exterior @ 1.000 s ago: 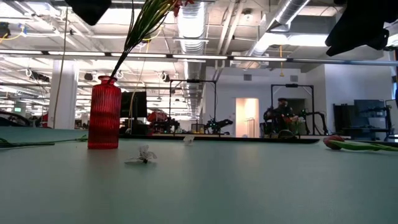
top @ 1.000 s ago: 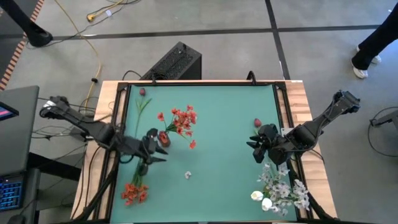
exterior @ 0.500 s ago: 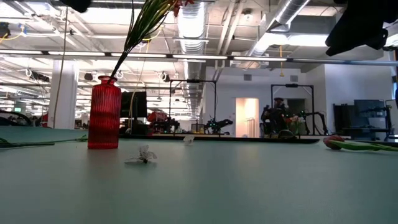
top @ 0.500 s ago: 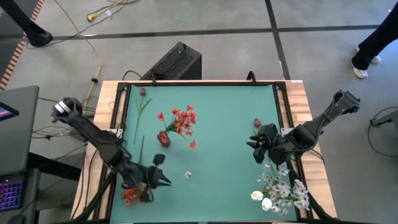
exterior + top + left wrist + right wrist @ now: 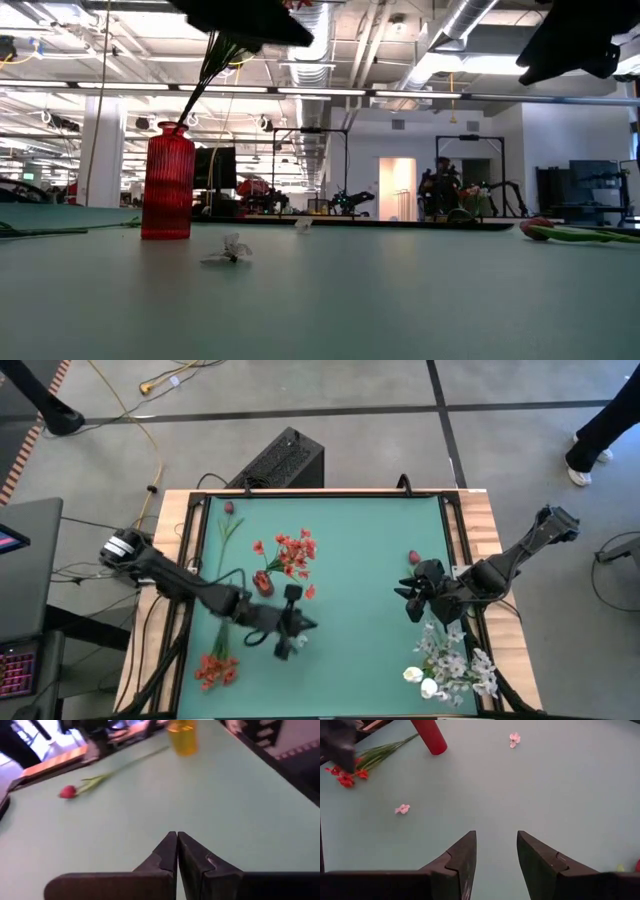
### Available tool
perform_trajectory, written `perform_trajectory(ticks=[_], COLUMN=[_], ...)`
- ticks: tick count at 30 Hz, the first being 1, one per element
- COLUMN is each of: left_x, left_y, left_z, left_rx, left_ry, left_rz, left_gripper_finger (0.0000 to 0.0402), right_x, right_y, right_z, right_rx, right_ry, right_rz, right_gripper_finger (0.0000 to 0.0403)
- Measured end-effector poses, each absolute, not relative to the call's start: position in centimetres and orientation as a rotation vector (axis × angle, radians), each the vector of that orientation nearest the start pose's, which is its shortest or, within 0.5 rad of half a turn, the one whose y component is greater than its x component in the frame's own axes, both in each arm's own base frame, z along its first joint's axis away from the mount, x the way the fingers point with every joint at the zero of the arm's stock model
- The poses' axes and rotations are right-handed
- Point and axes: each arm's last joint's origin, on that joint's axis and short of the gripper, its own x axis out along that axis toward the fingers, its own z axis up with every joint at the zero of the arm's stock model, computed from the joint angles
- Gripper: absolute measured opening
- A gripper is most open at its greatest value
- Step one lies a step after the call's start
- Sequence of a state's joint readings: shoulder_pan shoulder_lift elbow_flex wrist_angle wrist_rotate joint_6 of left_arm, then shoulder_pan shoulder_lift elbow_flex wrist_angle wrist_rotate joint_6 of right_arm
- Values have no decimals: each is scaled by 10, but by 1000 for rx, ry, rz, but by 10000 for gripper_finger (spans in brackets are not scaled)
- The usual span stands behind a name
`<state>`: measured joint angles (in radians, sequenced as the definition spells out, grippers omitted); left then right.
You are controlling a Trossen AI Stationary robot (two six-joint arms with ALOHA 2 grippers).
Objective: Sort flowers into vase by color
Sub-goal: Put the top orange flowers into the red vase
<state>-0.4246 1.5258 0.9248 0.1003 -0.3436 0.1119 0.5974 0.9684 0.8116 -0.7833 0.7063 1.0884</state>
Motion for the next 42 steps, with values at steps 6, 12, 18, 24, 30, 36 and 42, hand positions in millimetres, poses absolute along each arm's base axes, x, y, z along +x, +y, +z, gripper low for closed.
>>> perform_trajectory(ticks=[6, 12, 18, 24, 30, 36, 42], left_x=[314, 305, 275, 257, 258, 263, 266], left_y=[-82, -64, -58, -52, -54, -58, -59], left_z=[239, 249, 273, 286, 285, 301, 325], left_rx=[197, 140, 124, 63, 85, 116, 144], left_ry=[477, 509, 540, 542, 547, 393, 163], left_rz=[-42, 32, 101, 160, 93, -3, -64], left_gripper_finger=[0, 0, 0, 0, 0, 0, 0], right_x=[154, 154, 155, 155, 156, 163, 177], right_y=[85, 86, 84, 84, 84, 73, 53], right_z=[270, 270, 270, 270, 270, 269, 272], right_rx=[464, 450, 447, 446, 449, 532, 592], right_ry=[586, 589, 587, 587, 588, 650, 652], right_rz=[-456, -448, -452, -452, -455, -448, -437], right_gripper_finger=[166, 166, 166, 166, 166, 166, 166])
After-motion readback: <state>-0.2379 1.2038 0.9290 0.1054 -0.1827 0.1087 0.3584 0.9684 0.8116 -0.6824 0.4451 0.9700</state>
